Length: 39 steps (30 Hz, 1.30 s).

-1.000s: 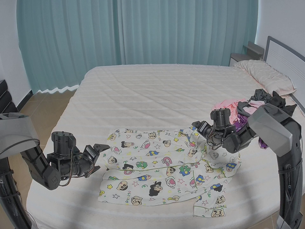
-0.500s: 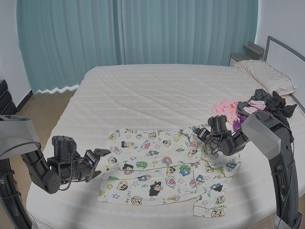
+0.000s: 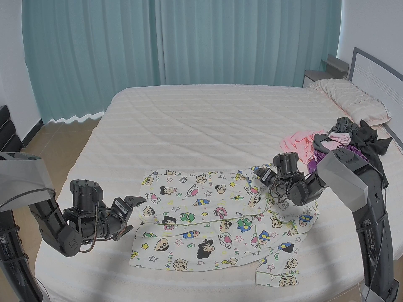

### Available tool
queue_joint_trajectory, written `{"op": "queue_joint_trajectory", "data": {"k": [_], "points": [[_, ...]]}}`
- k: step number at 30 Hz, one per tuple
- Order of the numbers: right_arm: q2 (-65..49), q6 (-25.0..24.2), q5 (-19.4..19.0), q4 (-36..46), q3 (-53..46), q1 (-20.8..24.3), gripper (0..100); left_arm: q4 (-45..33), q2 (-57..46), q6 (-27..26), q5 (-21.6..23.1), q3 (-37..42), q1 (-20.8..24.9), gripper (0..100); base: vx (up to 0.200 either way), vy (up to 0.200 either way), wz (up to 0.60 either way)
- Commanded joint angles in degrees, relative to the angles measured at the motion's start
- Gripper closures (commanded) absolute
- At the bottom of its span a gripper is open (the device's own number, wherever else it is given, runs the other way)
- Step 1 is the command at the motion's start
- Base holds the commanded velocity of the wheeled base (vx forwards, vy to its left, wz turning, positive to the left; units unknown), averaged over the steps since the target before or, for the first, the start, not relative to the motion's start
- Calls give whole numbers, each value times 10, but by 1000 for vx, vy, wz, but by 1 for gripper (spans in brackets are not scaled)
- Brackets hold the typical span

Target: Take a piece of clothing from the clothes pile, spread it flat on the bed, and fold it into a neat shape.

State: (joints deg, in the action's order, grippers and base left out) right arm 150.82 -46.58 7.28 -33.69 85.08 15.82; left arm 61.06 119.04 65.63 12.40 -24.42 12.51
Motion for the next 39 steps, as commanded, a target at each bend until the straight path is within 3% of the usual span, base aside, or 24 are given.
{"op": "queue_joint_trajectory", "data": {"k": [1,8,25,31,39], "points": [[9,0,0,0,13,1,0,0,1,1,-1,2,4,0,0,0,0],[17,3,27,-1,19,3,0,0,-1,1,-2,8,9,0,171,0,0],[25,3,26,1,50,-1,0,1,0,1,-3,7,10,0,0,0,0],[39,2,20,4,120,-1,0,0,0,1,-3,7,10,0,0,0,0],[72,-4,18,9,295,-13,0,1,1,1,-3,7,10,0,0,0,0]]}}
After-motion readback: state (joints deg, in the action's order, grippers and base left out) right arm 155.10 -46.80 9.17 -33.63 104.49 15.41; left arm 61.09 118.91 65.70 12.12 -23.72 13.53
